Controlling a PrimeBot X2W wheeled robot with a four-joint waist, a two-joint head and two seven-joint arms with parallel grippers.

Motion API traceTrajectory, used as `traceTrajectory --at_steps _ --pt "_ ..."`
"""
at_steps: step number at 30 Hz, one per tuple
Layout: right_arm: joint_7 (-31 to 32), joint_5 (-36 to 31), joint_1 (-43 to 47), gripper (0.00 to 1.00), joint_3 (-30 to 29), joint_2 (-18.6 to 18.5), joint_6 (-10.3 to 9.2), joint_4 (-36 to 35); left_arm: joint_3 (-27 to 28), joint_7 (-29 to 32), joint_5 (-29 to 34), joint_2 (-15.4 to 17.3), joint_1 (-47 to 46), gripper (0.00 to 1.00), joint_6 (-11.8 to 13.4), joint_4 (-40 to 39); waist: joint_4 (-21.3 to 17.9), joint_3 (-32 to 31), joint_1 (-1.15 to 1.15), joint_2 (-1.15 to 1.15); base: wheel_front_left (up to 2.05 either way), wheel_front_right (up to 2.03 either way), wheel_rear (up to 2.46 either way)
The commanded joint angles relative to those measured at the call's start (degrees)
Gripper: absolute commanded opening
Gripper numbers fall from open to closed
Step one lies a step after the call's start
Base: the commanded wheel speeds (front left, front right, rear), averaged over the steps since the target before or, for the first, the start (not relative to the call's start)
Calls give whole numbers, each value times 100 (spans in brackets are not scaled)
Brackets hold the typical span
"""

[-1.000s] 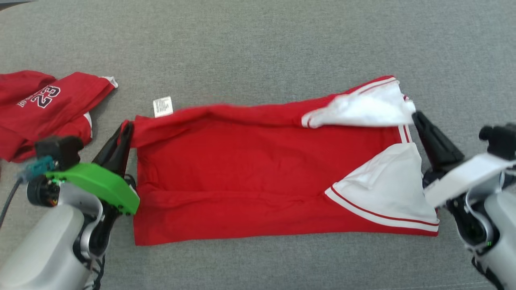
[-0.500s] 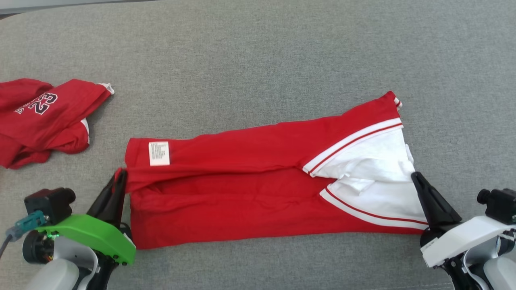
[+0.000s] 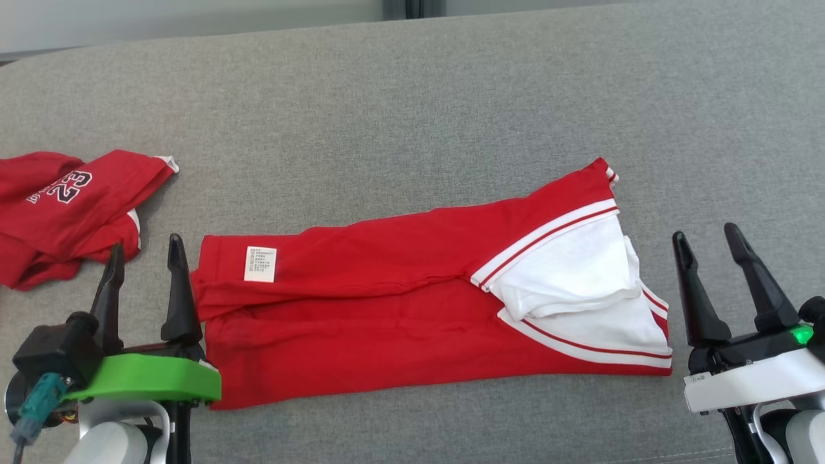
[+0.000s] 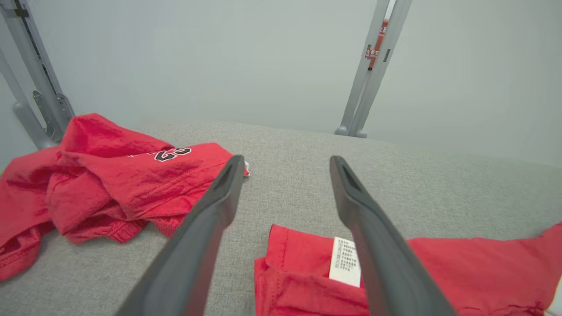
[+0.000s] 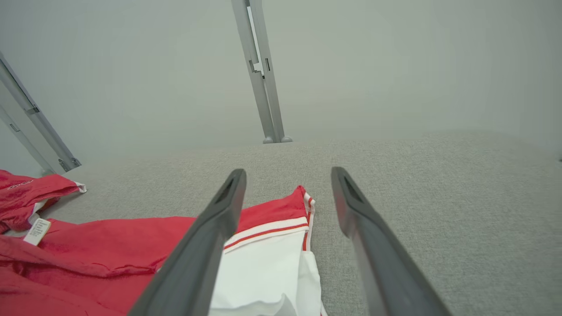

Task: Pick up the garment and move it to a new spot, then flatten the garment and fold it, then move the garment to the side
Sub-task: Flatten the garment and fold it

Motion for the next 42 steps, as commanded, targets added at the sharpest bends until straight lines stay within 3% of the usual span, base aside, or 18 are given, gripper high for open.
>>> traceTrajectory --at_steps 1,9,27,35,42 --pt "58 -141 14 100 -66 63 0 -118 88 -19 214 -61 194 100 57 -110 -28 -110 0 0 0 0 0" --pt "390 -505 197 100 -256 325 0 -264 119 -21 782 -367 693 100 22 -386 -37 -475 0 0 0 0 0" --pt "561 -553 488 100 -326 424 0 -124 139 -22 806 -536 946 100 -287 123 -2 -762 0 0 0 0 0" --pt "615 -463 317 100 -367 309 0 274 112 -23 957 -560 601 100 -356 10 144 -441 0 0 0 0 0" --pt "507 -297 -203 100 -131 162 0 1230 88 -23 1095 -715 89 100 -555 9 437 143 0 0 0 0 0"
